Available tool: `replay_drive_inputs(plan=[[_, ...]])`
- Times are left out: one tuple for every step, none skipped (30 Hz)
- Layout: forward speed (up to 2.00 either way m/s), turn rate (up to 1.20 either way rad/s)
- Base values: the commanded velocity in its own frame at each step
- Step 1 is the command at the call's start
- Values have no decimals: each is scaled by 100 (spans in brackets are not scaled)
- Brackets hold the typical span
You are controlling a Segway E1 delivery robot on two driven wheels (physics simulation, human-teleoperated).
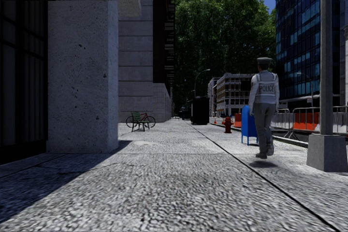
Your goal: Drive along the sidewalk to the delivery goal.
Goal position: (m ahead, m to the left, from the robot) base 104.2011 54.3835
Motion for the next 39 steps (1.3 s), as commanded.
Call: replay_drive_inputs(plan=[[200,0],[200,0],[200,0],[200,0],[200,0],[200,0],[200,0],[200,0],[200,0],[200,0],[200,0],[200,0],[200,0],[200,0],[200,0],[200,0],[200,0],[200,0],[200,0],[200,0],[200,0],[200,0],[200,0],[200,0],[200,0],[200,0],[200,0],[200,0],[200,0],[200,0],[200,0],[200,0],[200,0],[200,0],[200,0],[200,0],[200,0],[200,0],[200,0]])
